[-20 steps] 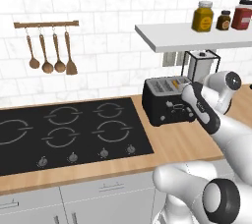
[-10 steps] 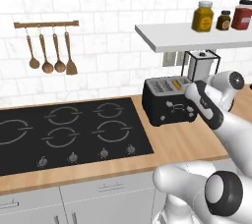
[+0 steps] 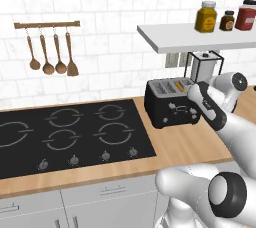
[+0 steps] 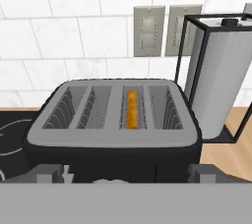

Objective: Start the toaster. Once the lever pops up, take the bread to the plate on the dining counter.

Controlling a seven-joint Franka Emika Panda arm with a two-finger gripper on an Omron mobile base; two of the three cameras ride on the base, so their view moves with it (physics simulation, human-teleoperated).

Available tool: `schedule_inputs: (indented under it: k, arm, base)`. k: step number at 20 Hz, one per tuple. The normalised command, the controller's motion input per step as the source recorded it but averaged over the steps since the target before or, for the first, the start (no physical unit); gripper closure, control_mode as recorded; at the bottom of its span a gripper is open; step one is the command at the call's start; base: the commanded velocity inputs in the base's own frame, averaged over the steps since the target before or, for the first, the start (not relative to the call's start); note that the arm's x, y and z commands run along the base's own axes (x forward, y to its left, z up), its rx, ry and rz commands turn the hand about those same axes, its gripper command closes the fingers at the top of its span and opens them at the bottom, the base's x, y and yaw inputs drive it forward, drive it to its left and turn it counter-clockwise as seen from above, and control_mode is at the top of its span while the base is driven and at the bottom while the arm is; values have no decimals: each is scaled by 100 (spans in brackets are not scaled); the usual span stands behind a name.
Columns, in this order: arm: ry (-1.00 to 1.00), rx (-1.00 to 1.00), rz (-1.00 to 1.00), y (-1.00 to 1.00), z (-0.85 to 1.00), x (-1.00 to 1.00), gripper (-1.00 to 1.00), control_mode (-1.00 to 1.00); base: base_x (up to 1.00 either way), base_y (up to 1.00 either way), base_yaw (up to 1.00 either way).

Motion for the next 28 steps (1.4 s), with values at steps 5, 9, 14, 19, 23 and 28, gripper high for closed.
schedule_inputs:
  k: [5,9,14,19,23,28]
  arm:
    - [0,0,0,0,0,0,-100,-100]
    - [0,0,0,0,0,0,-100,-100]
    - [0,0,0,0,0,0,-100,-100]
    - [0,0,0,0,0,0,-100,-100]
    - [0,0,0,0,0,0,-100,-100]
    - [0,0,0,0,0,0,-100,-100]
  base:
    - [0,0,0]
    - [0,0,0]
    - [0,0,0]
    - [0,0,0]
    - [0,0,0]
    - [0,0,0]
